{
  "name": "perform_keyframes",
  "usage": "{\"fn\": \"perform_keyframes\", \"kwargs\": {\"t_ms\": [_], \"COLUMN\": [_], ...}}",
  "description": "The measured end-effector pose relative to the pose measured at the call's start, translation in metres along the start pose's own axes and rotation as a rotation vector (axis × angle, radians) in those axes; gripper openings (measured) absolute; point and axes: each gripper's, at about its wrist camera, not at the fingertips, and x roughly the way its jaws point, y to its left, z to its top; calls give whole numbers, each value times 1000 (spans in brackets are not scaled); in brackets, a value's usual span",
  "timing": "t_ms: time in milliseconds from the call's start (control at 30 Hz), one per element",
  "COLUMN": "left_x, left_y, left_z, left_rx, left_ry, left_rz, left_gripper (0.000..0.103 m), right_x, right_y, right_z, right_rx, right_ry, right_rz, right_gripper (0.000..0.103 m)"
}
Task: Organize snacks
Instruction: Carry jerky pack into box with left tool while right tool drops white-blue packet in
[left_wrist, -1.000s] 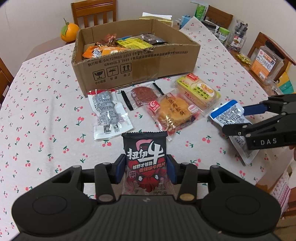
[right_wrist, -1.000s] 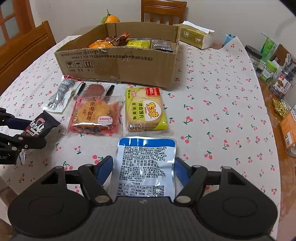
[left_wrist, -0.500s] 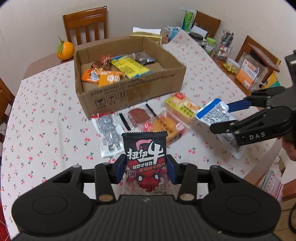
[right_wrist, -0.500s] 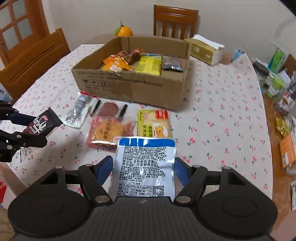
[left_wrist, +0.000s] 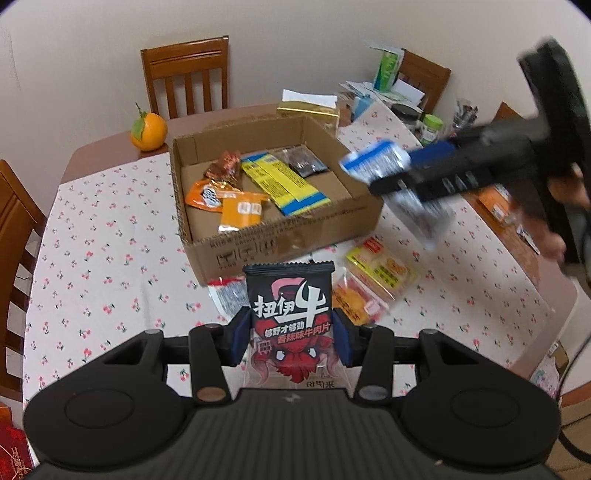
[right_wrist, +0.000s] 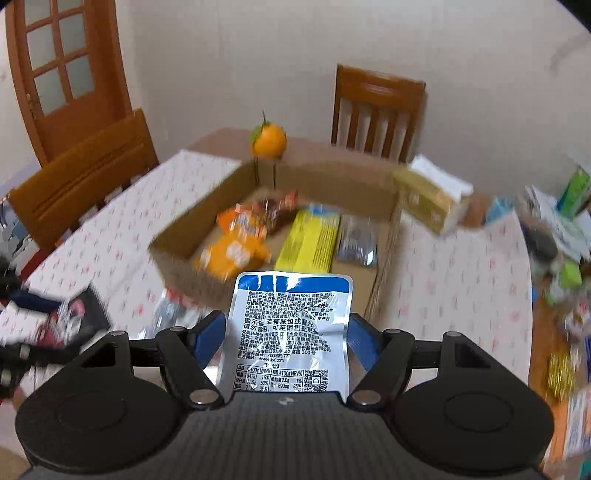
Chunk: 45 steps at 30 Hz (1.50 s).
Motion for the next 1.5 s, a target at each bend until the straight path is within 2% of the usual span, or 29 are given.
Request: {"fn": "perform_keyframes", "kwargs": {"t_ms": [267, 433, 600, 800, 967, 1167, 1400, 1433, 1500], "left_x": [8, 15, 24, 38, 56, 91, 136, 141, 148], "left_y": [10, 16, 23, 30, 31, 29, 35, 36, 36], "left_z": [18, 27, 42, 63, 87, 122, 160, 164, 168], "left_rx": [-24, -36, -33, -22, 3, 39, 21, 19, 32], "left_ry": [-17, -21, -24, -32, -41, -45, -50, -57, -76], "left_rz": [27, 45, 57, 47, 39, 43, 54, 59, 73], "left_gripper": [45, 45, 45, 45, 45, 45, 45, 47, 63], "right_x": [51, 80, 81, 58, 39, 20, 6, 5, 3], "right_y": [-20, -27, -30, -23, -11, 0, 4, 3, 1], "right_z": [63, 75, 61, 35, 11, -12, -30, -32, -34], "right_rx": [-41, -51, -25, 37, 60, 90, 93, 96, 106], "right_ry": [-41, -35, -23, -22, -24, -21, -8, -5, -1], "right_rz": [-13, -32, -41, -37, -82, -110, -152, -157, -164], "right_gripper": [76, 81, 103, 103, 103, 103, 103, 103, 103]}}
